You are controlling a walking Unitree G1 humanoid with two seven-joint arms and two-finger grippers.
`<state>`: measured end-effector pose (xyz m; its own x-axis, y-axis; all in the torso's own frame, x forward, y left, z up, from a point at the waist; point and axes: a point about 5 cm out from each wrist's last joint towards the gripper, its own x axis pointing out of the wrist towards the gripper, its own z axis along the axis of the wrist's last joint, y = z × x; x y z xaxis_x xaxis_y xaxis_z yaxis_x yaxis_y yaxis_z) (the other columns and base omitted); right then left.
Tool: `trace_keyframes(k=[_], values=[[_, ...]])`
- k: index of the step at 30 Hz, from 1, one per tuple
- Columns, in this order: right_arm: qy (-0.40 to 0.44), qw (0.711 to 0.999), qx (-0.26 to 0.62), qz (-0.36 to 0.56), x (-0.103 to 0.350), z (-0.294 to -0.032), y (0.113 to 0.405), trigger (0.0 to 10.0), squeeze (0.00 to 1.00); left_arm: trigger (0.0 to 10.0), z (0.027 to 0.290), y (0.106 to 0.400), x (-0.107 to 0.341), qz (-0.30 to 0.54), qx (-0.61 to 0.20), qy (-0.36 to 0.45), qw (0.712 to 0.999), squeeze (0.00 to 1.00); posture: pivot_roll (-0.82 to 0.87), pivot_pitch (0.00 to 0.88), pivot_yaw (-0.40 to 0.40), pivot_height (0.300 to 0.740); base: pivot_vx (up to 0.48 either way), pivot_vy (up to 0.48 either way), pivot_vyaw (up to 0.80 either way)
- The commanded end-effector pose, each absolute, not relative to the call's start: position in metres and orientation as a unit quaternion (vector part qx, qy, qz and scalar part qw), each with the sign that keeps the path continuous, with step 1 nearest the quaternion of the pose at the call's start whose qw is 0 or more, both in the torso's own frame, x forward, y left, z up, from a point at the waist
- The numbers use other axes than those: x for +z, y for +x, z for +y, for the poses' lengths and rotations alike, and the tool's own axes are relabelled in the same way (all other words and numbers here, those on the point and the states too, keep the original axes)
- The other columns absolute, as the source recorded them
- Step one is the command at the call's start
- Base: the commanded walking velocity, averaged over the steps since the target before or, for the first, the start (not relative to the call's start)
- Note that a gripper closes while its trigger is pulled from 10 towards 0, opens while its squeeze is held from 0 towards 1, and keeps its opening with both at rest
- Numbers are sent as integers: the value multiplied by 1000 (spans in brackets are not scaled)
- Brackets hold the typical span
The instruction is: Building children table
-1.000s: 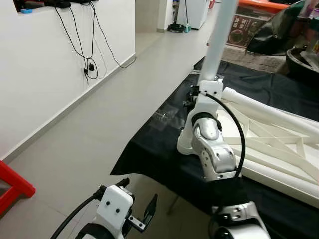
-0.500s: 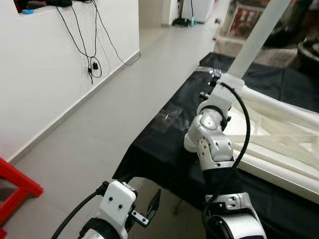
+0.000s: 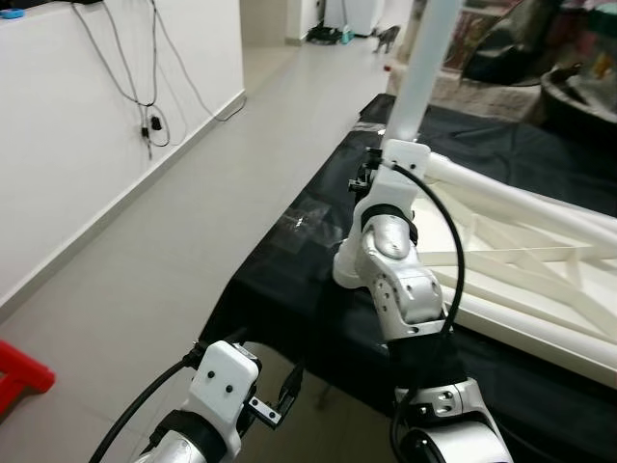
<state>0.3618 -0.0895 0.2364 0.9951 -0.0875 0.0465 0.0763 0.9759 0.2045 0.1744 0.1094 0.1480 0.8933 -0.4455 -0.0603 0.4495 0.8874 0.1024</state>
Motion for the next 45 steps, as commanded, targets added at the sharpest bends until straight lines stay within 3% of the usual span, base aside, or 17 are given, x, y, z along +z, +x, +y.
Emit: trace_keyframes(k=[1, 5, 11, 13, 21, 24, 25, 27, 29, 31, 32, 35, 37, 41, 42, 45], values=[[125, 984, 8, 125, 176, -77, 361, 10000, 0, 10000, 109, 174, 144, 26, -232, 54, 971, 0, 131, 110, -82, 740, 0, 0, 0], [148, 977, 45, 150, 168, -79, 366, 10000, 0, 10000, 109, 173, 144, 26, -232, 53, 971, 0, 136, 118, -86, 740, 0, 0, 0], [169, 962, 182, 116, 175, -70, 376, 10000, 0, 10000, 109, 173, 146, 23, -232, 54, 971, 0, 142, 125, -89, 740, 0, 0, 0], [145, 941, 293, 83, 184, -61, 376, 10000, 0, 10000, 109, 173, 147, 22, -232, 55, 971, 0, 146, 128, -91, 740, 0, 0, 0], [79, 905, 411, 75, 182, -54, 371, 10000, 0, 10000, 109, 172, 149, 20, -232, 54, 971, 0, 147, 133, -92, 740, 0, 0, 0], [23, 846, 524, 94, 180, -51, 369, 10000, 0, 10000, 108, 168, 152, 20, -232, 54, 971, 0, 166, 164, -109, 740, 0, 0, 0], [23, 846, 524, 94, 180, -51, 369, 10000, 0, 10000, 108, 168, 152, 20, -232, 54, 971, 0, 166, 164, -109, 740, 0, 0, 0], [30, 802, 592, 73, 196, -49, 367, 10000, 0, 10000, 108, 167, 152, 21, -230, 54, 971, 0, 168, 165, -109, 740, 0, 0, 0], [30, 802, 592, 73, 196, -49, 367, 10000, 0, 10000, 108, 167, 152, 21, -230, 54, 971, 0, 168, 165, -109, 740, 0, 0, 0], [130, 755, 643, 5, 240, -51, 367, 10000, 0, 10000, 107, 164, 153, 23, -229, 52, 972, 0, 170, 169, -114, 740, 0, 0, 0], [130, 755, 643, 5, 240, -51, 367, 10000, 0, 10000, 107, 164, 153, 23, -229, 52, 972, 0, 170, 169, -114, 740, 0, 0, 0], [231, 721, 649, -72, 286, -58, 370, 10000, 0, 10000, 107, 163, 152, 25, -229, 50, 972, 0, 162, 169, -111, 740, 0, 0, 0], [255, 726, 629, -110, 303, -65, 374, 10000, 0, 10000, 106, 163, 151, 26, -231, 49, 971, 0, 160, 166, -110, 740, 0, 0, 0], [243, 778, 553, -175, 325, -88, 389, 10000, 0, 10000, 104, 164, 151, 25, -234, 48, 971, 0, 162, 158, -113, 740, 0, 0, 0], [243, 778, 553, -175, 325, -88, 389, 10000, 0, 10000, 104, 164, 151, 25, -234, 48, 971, 0, 162, 158, -113, 740, 0, 0, 0], [149, 808, 532, -204, 324, -106, 393, 10000, 0, 10000, 105, 164, 152, 24, -233, 49, 971, 0, 164, 157, -116, 740, 0, 0, 0]])
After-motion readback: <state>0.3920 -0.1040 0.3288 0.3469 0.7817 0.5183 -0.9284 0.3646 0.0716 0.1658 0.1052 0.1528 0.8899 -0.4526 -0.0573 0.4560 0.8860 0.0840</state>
